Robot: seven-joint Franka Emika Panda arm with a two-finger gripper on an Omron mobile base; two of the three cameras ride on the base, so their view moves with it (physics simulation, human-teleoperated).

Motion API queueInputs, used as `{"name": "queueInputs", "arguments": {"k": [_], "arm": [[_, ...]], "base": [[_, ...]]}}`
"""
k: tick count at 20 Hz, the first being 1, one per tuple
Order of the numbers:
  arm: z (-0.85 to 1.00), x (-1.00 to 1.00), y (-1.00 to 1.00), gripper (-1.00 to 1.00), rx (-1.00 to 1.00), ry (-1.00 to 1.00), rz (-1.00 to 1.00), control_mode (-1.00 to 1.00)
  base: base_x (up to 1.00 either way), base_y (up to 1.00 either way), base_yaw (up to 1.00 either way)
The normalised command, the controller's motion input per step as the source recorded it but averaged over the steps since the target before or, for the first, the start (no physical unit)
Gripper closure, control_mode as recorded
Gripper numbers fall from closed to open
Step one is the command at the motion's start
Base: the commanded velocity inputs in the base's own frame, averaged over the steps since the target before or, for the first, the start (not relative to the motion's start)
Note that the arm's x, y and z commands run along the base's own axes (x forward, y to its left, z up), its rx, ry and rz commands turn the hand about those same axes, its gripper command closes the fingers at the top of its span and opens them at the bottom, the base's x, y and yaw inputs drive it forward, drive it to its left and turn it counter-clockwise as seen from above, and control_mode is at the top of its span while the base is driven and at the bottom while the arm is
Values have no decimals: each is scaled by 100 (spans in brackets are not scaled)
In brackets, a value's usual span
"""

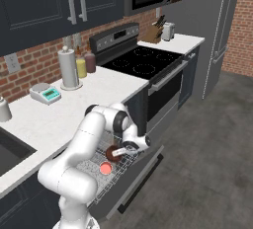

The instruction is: Pick up the cup and bowl from the counter, place them in the dishwasher, and close the dishwasher door.

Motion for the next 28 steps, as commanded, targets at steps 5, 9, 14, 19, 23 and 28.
{"name": "queueInputs", "arguments": {"k": [5, 9, 14, 19, 23, 28], "arm": [[-39, 9, 0, 100, 0, 0, -3, -100], [-17, 15, -2, 100, 0, 0, -5, -100], [-10, 24, 0, 100, 0, 0, -6, -100], [-38, 14, -3, 100, 0, 0, -4, -100], [-30, 8, 0, -100, -1, 0, -4, -100], [-11, 5, -16, -100, 0, 0, -4, -100]], "base": [[0, 0, 0], [0, 0, 0], [0, 0, 0], [0, 0, 0], [0, 0, 0], [0, 0, 0]]}}
